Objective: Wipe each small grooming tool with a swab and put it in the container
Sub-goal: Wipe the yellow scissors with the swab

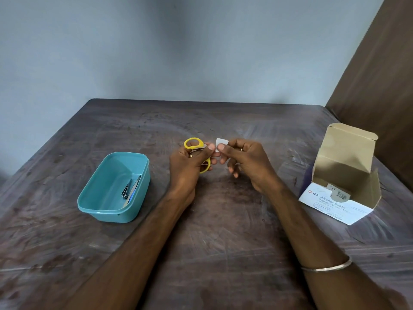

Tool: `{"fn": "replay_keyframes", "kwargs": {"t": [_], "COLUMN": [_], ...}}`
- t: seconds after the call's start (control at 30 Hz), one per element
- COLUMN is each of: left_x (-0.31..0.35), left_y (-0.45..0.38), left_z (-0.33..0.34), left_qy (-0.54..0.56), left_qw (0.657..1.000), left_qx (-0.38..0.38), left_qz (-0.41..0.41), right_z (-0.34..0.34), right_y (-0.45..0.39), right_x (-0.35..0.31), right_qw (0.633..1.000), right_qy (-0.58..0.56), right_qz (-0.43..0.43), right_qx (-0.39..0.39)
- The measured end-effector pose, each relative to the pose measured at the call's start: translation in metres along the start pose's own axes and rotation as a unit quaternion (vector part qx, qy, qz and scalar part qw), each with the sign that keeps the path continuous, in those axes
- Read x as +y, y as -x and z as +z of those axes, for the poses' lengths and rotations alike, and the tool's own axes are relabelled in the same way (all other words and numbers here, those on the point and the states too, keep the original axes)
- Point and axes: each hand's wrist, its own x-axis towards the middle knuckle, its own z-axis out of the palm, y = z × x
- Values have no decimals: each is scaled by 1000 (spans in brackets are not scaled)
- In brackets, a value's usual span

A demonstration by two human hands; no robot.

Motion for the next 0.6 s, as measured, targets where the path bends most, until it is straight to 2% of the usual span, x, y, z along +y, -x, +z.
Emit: {"fn": "replay_keyframes", "kwargs": {"t": [0.43,0.6], "left_x": [-1,1], "left_y": [0,0], "left_z": [-1,-2], "left_qy": [-10,-13], "left_qw": [1000,999], "left_qx": [-5,-14], "left_qz": [-28,-35], "right_z": [0,2], "right_y": [0,-2], "right_x": [1,0], "right_qw": [999,1000], "right_qy": [23,20], "right_qz": [-29,-6], "right_qx": [0,1]}}
